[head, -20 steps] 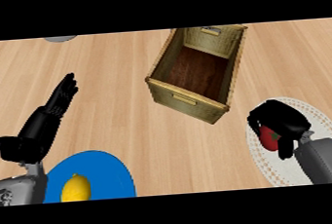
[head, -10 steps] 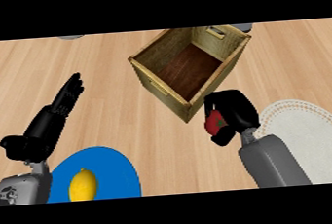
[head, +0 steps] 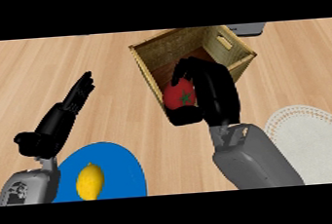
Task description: Pick the tomato from the placemat and place it in the basket
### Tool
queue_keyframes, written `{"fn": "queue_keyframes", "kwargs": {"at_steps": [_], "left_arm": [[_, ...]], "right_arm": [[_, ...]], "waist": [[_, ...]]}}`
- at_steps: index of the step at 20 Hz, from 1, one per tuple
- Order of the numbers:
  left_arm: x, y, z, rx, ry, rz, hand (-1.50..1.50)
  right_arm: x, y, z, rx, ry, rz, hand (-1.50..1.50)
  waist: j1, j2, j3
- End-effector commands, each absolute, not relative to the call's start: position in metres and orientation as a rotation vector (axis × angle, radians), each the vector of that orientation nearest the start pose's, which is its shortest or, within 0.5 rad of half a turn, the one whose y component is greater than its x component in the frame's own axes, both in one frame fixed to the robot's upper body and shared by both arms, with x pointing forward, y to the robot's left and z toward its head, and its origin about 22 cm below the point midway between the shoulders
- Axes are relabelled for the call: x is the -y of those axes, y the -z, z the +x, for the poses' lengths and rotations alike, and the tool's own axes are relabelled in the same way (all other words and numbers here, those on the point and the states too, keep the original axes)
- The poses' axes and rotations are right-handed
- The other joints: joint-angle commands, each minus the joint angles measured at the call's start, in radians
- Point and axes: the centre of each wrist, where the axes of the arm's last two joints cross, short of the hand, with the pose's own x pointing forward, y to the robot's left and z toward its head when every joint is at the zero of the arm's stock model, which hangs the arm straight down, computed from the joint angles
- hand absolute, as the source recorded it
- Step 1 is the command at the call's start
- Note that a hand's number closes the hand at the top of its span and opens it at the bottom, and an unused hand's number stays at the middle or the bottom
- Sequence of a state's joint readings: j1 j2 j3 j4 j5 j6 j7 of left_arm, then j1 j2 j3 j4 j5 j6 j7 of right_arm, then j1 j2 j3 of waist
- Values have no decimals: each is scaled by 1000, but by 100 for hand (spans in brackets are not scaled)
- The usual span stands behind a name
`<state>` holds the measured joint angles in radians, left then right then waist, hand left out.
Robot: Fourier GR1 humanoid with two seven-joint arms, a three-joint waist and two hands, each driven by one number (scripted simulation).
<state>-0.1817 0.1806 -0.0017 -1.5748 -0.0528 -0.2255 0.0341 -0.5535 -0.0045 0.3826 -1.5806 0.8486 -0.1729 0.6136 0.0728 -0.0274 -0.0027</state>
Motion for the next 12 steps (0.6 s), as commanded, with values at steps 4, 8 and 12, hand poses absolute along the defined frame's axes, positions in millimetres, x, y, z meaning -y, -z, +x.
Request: {"fn": "queue_keyframes", "kwargs": {"at_steps": [4,8,12], "left_arm": [[-246,-53,288,1665,438,-5,0],[-243,-63,295,1667,420,4,0],[-245,-52,291,1664,427,8,0]], "right_arm": [[19,-212,262,1735,-357,-718,150],[-10,-235,253,1664,-339,-860,150],[-26,-266,265,1624,-292,-943,150]], "waist": [[-13,1,-5],[-28,3,-4],[-18,16,-3]]}}
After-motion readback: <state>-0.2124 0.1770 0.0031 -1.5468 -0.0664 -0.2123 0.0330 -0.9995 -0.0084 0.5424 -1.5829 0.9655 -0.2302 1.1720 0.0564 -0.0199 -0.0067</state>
